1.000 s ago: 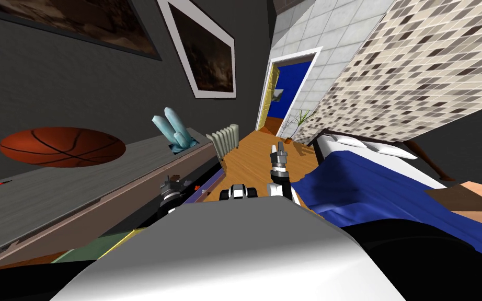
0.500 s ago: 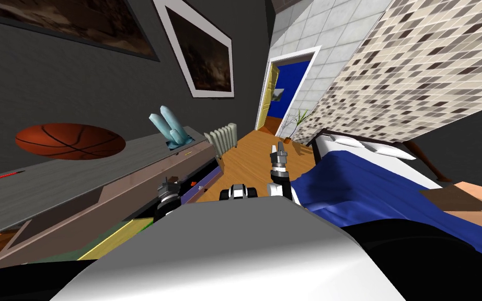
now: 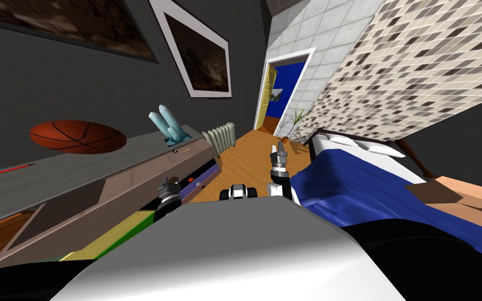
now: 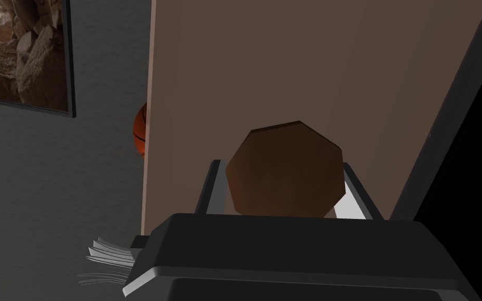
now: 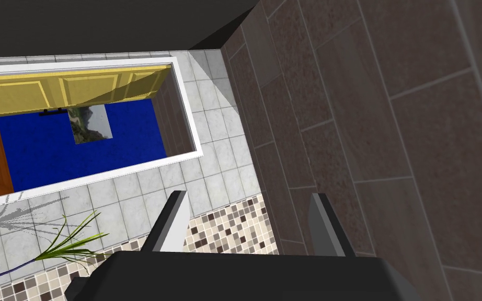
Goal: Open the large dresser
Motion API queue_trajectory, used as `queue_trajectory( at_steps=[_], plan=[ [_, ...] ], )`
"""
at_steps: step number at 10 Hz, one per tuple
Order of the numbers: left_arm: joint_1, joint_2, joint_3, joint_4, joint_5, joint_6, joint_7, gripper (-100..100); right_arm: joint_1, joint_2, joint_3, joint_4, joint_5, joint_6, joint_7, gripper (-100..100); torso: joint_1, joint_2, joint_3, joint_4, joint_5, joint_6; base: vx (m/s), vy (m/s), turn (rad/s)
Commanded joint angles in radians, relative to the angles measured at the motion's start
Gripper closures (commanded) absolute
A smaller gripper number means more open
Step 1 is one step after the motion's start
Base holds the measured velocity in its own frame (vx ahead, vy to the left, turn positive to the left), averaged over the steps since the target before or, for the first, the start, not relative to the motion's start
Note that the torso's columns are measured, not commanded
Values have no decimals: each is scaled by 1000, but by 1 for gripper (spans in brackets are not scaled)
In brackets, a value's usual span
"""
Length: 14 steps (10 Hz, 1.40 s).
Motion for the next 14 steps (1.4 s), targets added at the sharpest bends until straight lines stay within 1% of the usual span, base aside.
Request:
queue_trajectory(
  at_steps=[1,3,4,5,6,8,12,13,14],
  plan=[
    [14,-4,-8,-3,0,0,0,100,0,0,0,0,0,0,0,0,0,0,0,0,1,0,-142,-163,12],
    [16,-3,-8,-9,0,-4,1,100,0,0,0,0,0,0,0,0,0,0,0,0,0,1,-104,-130,9],
    [24,-6,-15,-10,-1,-4,1,100,0,0,0,0,0,0,0,0,6,-4,-3,1,-1,1,-92,-105,10],
    [28,-7,-18,-12,-1,-6,1,100,0,0,0,0,0,0,0,0,2,-2,-2,0,0,1,-124,-152,19],
    [56,-6,-7,-65,11,20,7,-100,0,0,0,0,0,0,0,0,-1,0,0,0,0,1,-40,-77,-25],
    [89,-7,0,-120,22,47,12,-100,0,0,0,0,0,0,0,0,6,-7,-4,-1,0,1,48,10,-30],
    [153,-9,14,-221,45,102,24,-100,0,0,0,0,0,0,0,0,-8,5,-2,4,-9,1,36,3,-22],
    [153,-9,14,-225,45,102,24,-100,0,0,0,0,0,0,0,0,-10,7,-3,6,-13,1,14,-12,-8],
    [169,-9,17,-251,51,115,26,-100,0,0,0,0,0,0,0,0,-12,8,-4,6,-15,1,15,-11,-20]
  ],
)
